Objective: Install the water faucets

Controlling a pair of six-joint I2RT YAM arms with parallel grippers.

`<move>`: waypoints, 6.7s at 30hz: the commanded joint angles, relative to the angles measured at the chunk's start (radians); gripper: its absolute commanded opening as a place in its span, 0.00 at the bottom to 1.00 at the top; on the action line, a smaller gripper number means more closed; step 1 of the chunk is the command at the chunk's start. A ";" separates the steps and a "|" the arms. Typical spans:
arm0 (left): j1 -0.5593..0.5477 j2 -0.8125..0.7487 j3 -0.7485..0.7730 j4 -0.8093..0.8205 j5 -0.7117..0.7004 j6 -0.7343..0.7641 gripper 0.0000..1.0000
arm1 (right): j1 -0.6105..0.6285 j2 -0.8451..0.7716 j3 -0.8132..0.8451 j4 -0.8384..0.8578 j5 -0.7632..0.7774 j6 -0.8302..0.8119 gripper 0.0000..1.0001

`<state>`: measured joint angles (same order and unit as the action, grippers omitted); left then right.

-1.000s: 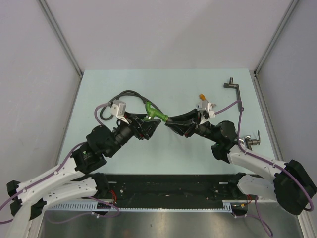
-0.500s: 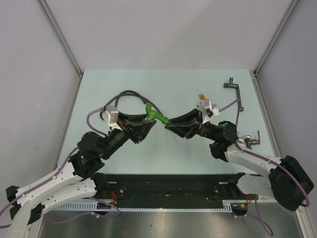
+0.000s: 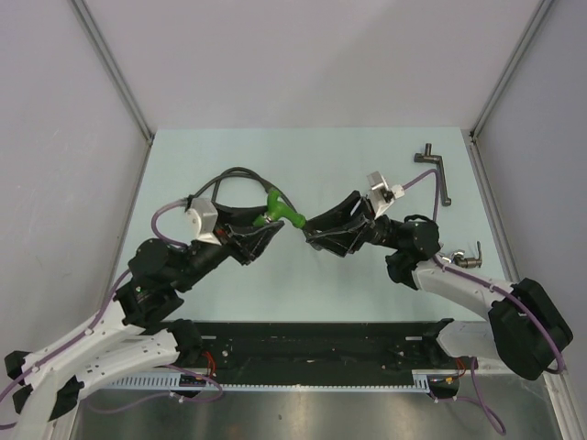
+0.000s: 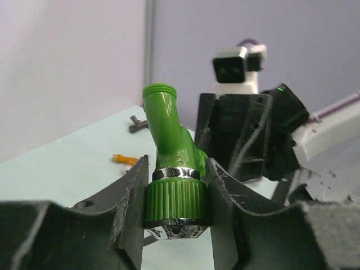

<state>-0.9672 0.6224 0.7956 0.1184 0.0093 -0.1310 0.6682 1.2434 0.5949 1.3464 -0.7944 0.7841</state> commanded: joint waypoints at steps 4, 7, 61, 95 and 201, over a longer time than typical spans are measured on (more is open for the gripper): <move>0.004 0.006 0.131 -0.037 -0.224 -0.068 0.00 | 0.002 -0.143 0.013 -0.220 0.091 -0.297 0.71; 0.004 0.029 0.160 -0.092 -0.282 -0.096 0.00 | 0.062 -0.235 0.013 -0.441 0.232 -0.537 0.75; -0.091 0.106 0.293 -0.338 -0.126 0.114 0.00 | 0.314 -0.280 0.045 -0.701 0.520 -1.008 0.00; -0.030 0.100 0.292 -0.388 -0.075 0.137 0.00 | 0.269 -0.228 0.152 -0.856 0.374 -0.944 0.72; 0.578 -0.747 -0.249 -0.266 -0.437 -0.032 1.00 | -0.240 0.696 0.210 -0.662 0.271 -0.126 0.30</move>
<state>-0.3988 0.0048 0.5430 -0.1749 -0.4042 -0.1326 0.4438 1.9121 0.8101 0.5545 -0.4984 0.5491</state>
